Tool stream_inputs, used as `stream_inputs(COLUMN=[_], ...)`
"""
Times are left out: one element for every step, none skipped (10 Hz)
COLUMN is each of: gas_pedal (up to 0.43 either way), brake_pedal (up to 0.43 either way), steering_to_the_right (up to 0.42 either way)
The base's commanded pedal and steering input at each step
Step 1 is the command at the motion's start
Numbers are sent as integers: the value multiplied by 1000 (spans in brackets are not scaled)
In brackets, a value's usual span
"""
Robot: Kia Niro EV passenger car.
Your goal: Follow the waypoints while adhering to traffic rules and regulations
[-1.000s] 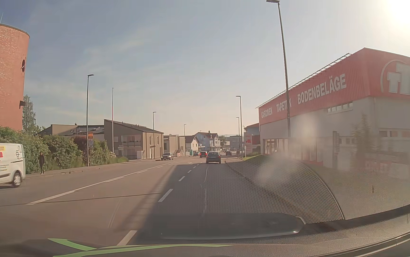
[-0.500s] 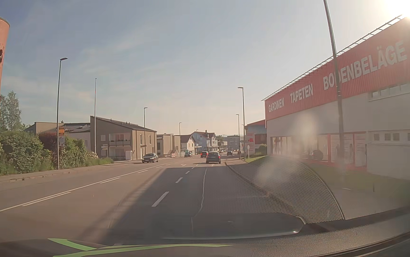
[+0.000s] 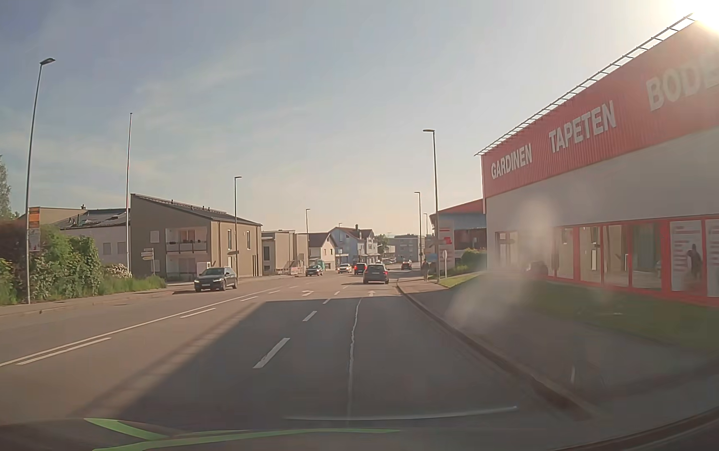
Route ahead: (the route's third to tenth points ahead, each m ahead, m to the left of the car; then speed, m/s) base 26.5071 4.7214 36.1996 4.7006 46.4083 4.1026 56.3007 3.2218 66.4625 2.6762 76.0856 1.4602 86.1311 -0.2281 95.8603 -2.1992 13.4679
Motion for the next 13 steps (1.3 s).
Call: stream_inputs(gas_pedal=[20, 20, 20, 8, 8, 8, 8, 8, 8, 0, 0, 0, 0], brake_pedal=[0, 0, 0, 0, 0, 0, 0, 0, 0, 0, 0, 0, 0], steering_to_the_right=[5, 5, 5, 5, 5, 5, 5, 5, 5, 5, 5, 5, 5])
